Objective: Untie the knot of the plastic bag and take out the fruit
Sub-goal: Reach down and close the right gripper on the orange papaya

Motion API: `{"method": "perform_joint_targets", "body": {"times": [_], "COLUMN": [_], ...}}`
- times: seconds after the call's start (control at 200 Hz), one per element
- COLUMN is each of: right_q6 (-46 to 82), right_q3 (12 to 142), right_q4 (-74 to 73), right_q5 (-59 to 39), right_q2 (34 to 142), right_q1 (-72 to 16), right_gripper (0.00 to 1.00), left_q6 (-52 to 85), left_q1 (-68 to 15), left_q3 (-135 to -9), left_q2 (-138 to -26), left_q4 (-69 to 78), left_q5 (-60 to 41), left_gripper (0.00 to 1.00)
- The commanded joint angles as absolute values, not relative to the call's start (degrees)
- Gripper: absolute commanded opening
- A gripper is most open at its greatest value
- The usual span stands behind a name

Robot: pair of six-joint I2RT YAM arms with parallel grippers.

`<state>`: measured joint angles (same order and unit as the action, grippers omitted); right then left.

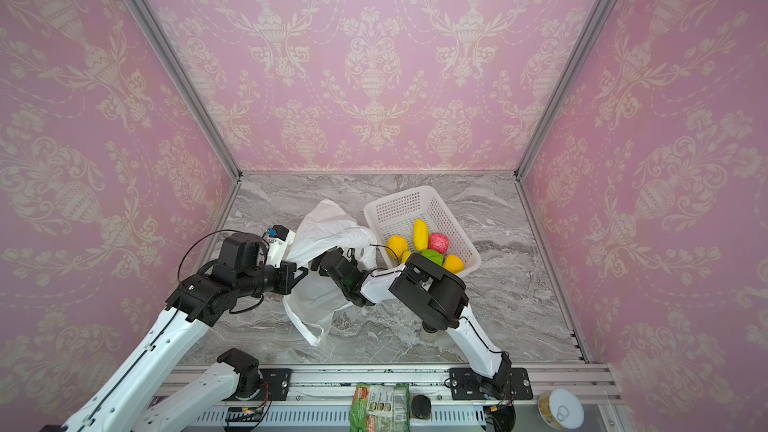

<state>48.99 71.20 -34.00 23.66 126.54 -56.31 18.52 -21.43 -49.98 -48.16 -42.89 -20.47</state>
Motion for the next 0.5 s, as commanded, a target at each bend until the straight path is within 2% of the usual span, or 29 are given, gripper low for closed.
{"method": "perform_joint_targets", "body": {"times": [0.0, 0.32, 0.395, 0.495], "right_q6": [37.7, 30.1, 29.5, 28.7], "right_q3": [72.9, 79.2, 79.5, 78.7], "right_q4": [-37.2, -37.2, -37.4, -38.0], "right_q5": [21.2, 15.5, 15.4, 15.2], "right_q2": [129.4, 135.4, 135.7, 135.3], "right_q1": [-55.9, -55.8, -55.7, -55.8], "right_gripper": [1.00, 0.99, 0.93, 0.78], "left_q6": [18.7, 18.7, 18.7, 18.7], "left_q1": [-20.9, -20.9, -20.9, -20.9], "left_q3": [-50.7, -50.7, -50.7, -50.7], "left_q2": [-47.6, -47.9, -47.9, -47.9], "left_q4": [-43.2, -43.2, -43.2, -43.2], "left_q5": [-21.5, -21.6, -21.6, -21.6], "left_gripper": [0.00, 0.00, 0.00, 0.00]}}
